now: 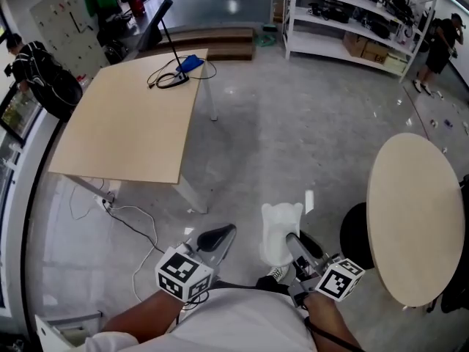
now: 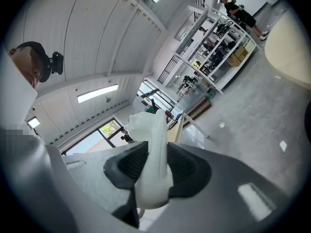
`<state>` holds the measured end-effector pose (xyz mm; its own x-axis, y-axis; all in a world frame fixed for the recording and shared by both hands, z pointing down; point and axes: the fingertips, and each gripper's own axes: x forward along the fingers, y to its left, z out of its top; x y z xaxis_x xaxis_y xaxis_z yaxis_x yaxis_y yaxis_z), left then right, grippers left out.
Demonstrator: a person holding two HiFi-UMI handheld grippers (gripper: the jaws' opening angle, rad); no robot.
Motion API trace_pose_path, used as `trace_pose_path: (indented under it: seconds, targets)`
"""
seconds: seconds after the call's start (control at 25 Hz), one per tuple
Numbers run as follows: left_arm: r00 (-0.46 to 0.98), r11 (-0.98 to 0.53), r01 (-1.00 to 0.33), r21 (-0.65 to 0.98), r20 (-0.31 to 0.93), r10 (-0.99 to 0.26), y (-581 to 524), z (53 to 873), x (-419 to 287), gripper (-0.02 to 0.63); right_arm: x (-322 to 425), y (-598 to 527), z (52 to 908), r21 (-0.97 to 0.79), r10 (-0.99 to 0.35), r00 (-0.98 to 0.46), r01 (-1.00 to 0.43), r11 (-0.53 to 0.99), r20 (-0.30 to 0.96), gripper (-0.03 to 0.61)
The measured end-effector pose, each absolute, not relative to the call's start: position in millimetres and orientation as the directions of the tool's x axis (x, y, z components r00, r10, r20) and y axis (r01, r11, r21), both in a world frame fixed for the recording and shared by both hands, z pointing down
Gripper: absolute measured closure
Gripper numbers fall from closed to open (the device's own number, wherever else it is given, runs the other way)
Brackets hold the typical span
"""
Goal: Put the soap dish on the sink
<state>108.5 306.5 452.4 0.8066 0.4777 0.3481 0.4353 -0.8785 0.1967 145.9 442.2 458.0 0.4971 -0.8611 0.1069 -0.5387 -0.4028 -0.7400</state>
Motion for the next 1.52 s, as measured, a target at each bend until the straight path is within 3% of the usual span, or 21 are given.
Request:
trace_pose_path:
  seconds: [0.68, 1.12, 1.52]
  targets:
    - [0.889, -0.937, 0.268, 0.225, 0.317, 0.331, 176.4, 455.7, -6.3, 0.606, 52.7, 311.6, 461.4, -0.720, -0.924, 0.352, -0.601, -0.346, 0.150, 0.451]
    - [0.955, -0.967, -0.037, 0.251, 0.294, 0.040, 84.9, 450.6, -86.6, 0.606, 15.4, 215.5, 442.9, -0.695, -0.981, 0.093, -0.695, -0.186, 0.169, 0.452]
    - [0.919, -0.891, -0.348, 0.291, 0.293, -0.264, 20.0, 459.1, -175.2, 0.606, -26.4, 121.3, 440.4, -0.686, -0.960, -0.199, -0.727, 0.011, 0.195, 0.451]
